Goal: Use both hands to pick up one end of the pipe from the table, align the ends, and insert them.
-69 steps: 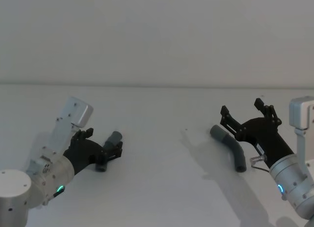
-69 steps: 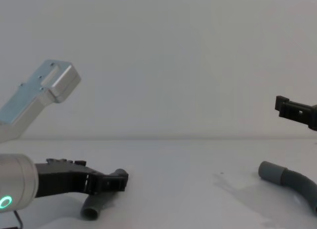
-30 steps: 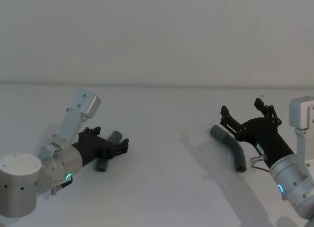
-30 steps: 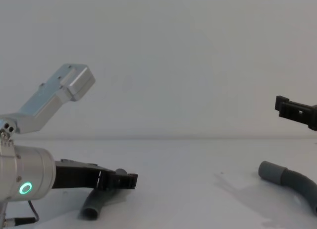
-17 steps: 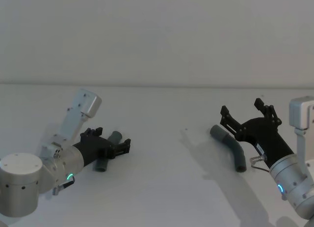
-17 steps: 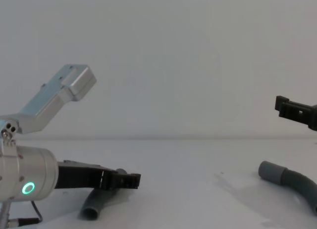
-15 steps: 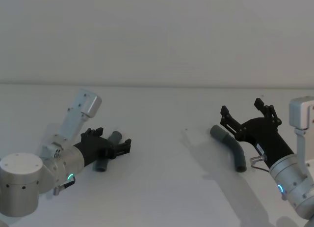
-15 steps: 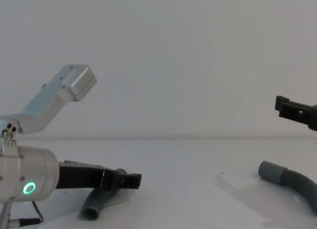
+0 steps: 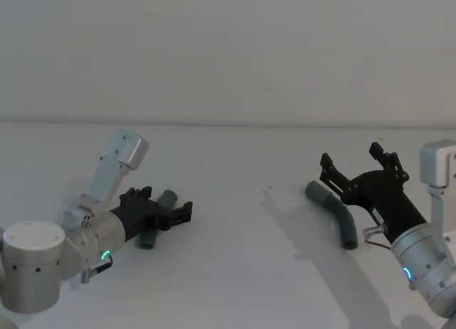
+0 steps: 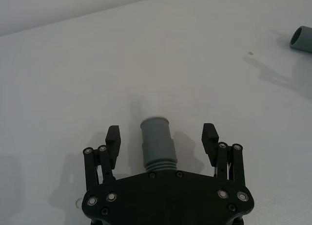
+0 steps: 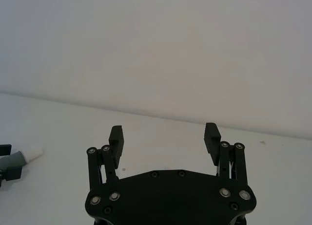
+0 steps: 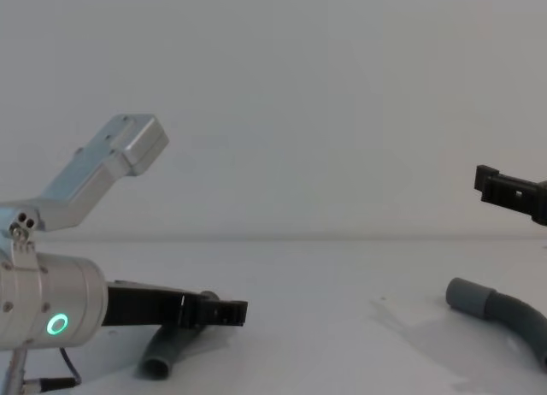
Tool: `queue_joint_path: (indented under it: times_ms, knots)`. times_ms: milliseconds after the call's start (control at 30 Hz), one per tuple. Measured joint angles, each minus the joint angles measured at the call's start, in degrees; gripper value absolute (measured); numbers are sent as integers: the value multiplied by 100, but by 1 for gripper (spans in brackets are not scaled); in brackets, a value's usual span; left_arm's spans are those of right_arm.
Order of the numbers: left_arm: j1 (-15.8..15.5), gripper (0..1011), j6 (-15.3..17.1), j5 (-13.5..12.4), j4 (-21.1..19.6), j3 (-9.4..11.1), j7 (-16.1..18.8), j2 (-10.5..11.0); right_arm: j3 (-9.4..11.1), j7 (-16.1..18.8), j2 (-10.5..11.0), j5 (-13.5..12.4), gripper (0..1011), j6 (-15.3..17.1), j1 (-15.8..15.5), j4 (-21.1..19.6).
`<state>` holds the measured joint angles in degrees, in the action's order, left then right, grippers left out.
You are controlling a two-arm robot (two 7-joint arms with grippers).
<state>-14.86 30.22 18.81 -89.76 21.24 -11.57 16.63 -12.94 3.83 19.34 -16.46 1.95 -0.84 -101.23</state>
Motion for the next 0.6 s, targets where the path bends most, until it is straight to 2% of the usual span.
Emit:
queue_joint_path:
  times_ms: [600]
  knots:
    - [16, 1001, 171, -92, -29, 2, 21, -64, 0, 0, 0, 0, 1002, 0, 0, 0]
